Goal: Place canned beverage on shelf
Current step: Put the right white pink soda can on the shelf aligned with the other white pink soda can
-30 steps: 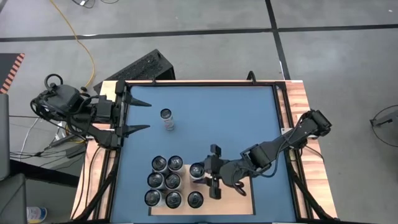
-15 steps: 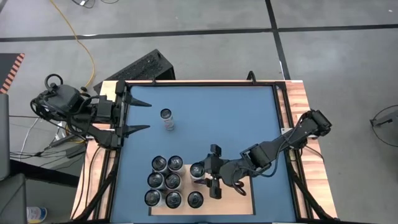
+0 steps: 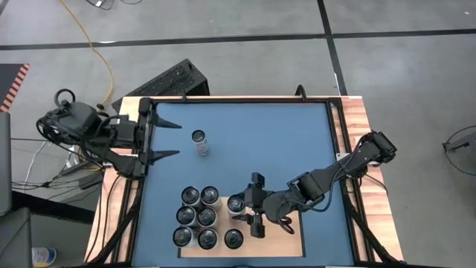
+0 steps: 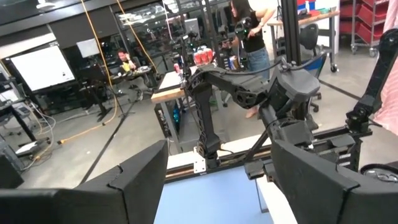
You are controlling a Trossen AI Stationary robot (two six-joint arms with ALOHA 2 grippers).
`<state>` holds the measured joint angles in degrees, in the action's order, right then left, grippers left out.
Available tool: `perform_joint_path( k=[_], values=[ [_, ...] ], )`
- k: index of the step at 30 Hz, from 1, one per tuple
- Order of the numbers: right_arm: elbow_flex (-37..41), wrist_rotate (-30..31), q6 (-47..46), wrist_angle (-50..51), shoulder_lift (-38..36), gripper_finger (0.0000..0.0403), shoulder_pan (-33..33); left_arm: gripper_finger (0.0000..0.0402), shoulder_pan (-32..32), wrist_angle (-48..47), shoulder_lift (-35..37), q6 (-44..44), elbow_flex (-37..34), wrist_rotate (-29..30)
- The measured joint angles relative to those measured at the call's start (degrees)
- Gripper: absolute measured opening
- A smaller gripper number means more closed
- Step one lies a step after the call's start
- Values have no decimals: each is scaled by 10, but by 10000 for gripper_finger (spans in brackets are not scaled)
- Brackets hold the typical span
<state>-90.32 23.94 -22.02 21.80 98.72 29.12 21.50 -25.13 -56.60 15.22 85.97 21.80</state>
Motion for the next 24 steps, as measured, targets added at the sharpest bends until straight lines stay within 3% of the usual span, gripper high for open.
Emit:
perform_joint_path(
  k=[14,24],
  values=[
    [0,-1,0,-1,-1,343,0,272,0,-6,0,0,0,0],
    [0,-30,-5,5,-1,349,1,272,0,-8,0,0,0,0]
  ],
)
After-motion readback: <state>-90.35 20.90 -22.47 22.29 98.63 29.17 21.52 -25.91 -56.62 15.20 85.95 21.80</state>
